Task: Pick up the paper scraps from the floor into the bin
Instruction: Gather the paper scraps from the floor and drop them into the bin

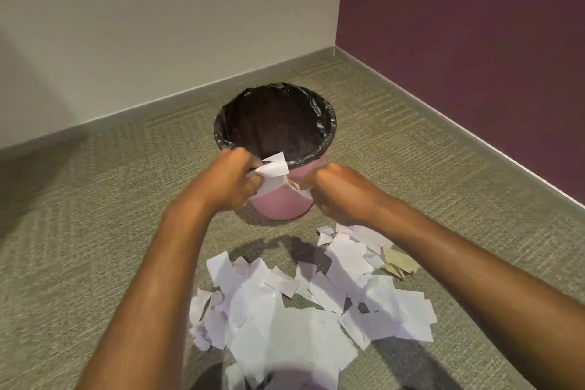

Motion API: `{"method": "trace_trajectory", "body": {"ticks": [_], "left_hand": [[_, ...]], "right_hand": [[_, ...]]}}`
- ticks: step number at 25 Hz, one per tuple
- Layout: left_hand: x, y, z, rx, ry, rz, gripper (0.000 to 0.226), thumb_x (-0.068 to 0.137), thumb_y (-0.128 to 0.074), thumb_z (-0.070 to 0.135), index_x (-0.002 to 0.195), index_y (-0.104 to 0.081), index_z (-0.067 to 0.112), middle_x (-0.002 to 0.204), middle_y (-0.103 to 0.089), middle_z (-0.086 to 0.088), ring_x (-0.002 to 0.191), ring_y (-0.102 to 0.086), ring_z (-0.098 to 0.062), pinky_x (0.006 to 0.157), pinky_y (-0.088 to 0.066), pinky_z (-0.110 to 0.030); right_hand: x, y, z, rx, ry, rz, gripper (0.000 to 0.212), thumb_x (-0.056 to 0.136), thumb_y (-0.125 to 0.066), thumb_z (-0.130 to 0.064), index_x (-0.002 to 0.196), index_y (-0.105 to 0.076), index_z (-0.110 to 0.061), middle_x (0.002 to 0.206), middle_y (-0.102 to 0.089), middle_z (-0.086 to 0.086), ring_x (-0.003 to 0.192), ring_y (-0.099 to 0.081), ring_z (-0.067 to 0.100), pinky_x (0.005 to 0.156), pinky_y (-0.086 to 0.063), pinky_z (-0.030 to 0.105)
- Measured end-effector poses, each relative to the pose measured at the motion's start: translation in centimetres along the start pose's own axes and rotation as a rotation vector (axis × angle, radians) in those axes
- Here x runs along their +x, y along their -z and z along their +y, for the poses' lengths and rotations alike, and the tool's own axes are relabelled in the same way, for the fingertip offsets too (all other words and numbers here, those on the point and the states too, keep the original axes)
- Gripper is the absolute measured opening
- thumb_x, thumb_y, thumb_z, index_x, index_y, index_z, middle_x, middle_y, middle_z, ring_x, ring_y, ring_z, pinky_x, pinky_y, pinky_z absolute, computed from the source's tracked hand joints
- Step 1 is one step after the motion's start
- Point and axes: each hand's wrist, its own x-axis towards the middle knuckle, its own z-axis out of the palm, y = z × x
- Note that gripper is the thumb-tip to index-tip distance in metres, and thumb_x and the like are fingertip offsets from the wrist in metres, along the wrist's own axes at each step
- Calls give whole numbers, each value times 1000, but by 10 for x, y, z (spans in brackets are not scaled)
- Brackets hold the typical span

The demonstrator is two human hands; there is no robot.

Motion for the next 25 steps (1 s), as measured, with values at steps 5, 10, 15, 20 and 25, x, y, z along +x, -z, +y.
{"method": "trace_trajectory", "body": {"ticks": [5, 10, 15, 20, 25], "left_hand": [[15, 72, 7, 82, 27, 321, 22, 88, -54, 6, 67, -61, 9, 68, -59, -20, 66, -50, -30, 57, -36, -35], [66, 63, -12, 173, 104, 358, 12, 85, -52, 9, 77, -58, 2, 89, -59, -24, 80, -58, -41, 60, -41, -36], [94, 30, -23, 133, 121, 251, 14, 85, -62, 12, 95, -67, 4, 99, -66, -21, 83, -61, -35, 61, -36, -33], [102, 15, -25, 116, 145, 191, 47, 85, -71, 32, 120, -60, 4, 119, -64, -16, 107, -61, -33, 89, -52, -44], [29, -33, -19, -103, 215, 758, 23, 93, -54, 29, 90, -65, 9, 94, -62, -4, 79, -57, -20, 65, -42, -32]], "right_hand": [[26, 55, -16, -105, 47, 265, 30, 85, -65, -4, 112, -69, -18, 101, -72, -3, 88, -67, 15, 77, -55, 30], [71, 51, -17, -378, 32, 339, 20, 85, -52, 0, 94, -66, -12, 86, -68, 5, 68, -65, 32, 55, -52, 37], [98, 23, -10, -499, -19, 155, 24, 83, -58, 3, 103, -61, -9, 89, -63, 10, 73, -63, 35, 55, -44, 39], [100, -1, 16, -390, -112, 74, 26, 89, -63, -14, 113, -56, -9, 107, -61, 11, 87, -65, 37, 62, -45, 38], [58, 0, 16, -242, -79, 189, 18, 95, -53, -29, 87, -62, -16, 83, -64, 0, 71, -63, 24, 62, -53, 35]]}}
